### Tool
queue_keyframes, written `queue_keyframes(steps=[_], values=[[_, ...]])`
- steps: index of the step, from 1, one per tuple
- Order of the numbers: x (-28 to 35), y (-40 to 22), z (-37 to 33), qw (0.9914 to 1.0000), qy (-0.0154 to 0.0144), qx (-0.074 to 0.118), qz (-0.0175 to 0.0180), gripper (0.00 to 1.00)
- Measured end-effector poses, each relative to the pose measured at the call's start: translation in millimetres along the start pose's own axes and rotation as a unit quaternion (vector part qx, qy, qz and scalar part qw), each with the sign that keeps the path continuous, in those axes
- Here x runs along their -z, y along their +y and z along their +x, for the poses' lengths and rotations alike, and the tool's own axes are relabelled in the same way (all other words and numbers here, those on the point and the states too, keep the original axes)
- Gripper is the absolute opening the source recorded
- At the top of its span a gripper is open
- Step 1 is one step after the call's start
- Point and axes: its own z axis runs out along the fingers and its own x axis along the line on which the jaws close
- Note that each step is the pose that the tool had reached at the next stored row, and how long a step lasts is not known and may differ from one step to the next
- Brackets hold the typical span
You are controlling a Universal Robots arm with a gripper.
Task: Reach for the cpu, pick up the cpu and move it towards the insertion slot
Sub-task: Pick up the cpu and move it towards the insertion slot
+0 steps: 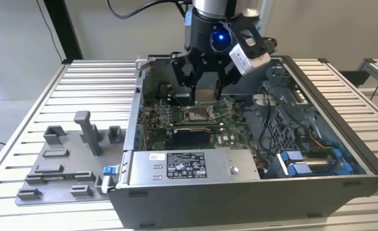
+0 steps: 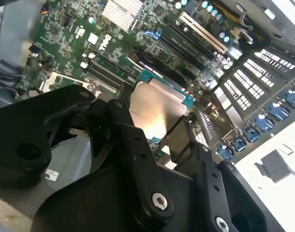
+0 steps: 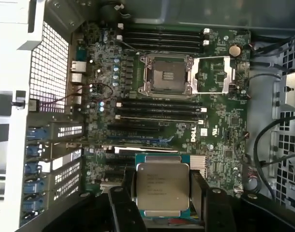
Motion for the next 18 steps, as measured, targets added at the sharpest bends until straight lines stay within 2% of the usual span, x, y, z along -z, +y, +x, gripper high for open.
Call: queue_keyframes(steps=[2,7,14,18], values=[[0.0,-0.1,-4.6,1.00000,0.0000,0.000,0.0000,0.00],[-0.1,0.5,-5.5,1.00000,0.0000,0.000,0.0000,0.00],[-1.1,8.8,-5.7,0.99998,-0.0006,-0.007,0.0000,0.00],[-1.7,15.9,-5.9,0.99996,-0.0008,-0.009,0.0000,0.00]])
